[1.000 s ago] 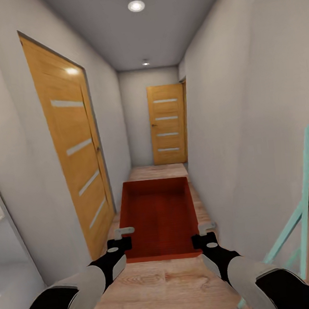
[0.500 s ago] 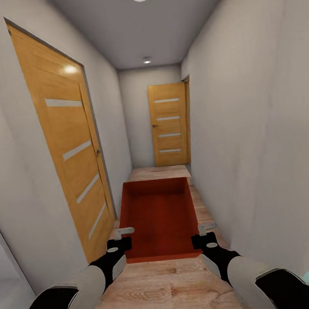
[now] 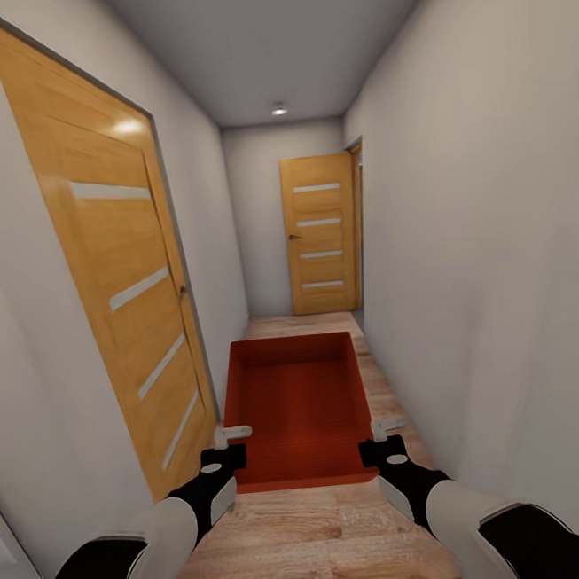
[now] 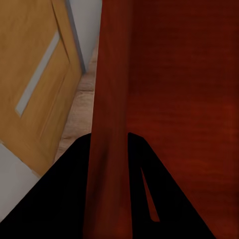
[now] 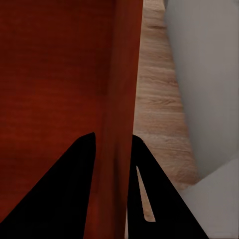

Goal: Move the two storage containers from the living room to the garage. In the garage, place one container on the floor and stack the other container on top of it (either order is fine).

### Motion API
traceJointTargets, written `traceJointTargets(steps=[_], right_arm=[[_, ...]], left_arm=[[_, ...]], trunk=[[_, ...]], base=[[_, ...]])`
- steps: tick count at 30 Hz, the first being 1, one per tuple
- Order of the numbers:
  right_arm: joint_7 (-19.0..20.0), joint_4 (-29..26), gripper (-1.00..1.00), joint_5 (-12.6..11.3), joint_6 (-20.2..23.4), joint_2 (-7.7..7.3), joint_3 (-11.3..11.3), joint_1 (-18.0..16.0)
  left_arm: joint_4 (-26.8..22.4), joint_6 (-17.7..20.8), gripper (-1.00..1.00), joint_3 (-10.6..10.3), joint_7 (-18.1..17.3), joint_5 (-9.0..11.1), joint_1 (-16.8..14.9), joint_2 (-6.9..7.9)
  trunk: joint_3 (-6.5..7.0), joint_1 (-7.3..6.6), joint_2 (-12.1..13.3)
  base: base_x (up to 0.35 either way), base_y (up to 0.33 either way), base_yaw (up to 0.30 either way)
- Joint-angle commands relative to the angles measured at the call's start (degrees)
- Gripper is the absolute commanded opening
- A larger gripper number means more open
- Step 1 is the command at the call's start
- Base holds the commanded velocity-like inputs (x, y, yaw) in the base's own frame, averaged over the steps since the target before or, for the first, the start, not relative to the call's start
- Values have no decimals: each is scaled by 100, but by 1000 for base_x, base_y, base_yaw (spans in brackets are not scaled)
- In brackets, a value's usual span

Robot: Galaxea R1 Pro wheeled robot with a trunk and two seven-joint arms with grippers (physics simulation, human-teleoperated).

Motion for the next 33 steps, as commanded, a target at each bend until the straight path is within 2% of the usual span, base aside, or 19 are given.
traceJointTargets(steps=[1,33], right_arm=[[-43,35,-100,-146,-34,16,-5,-4],[-43,35,-100,-146,-30,16,-5,-4]], left_arm=[[-40,-114,-100,147,114,4,-8,-8],[-40,-114,-100,148,114,7,-8,1]], trunk=[[-8,5,-7],[-8,5,-7]], base=[[323,77,0],[323,4,0]])
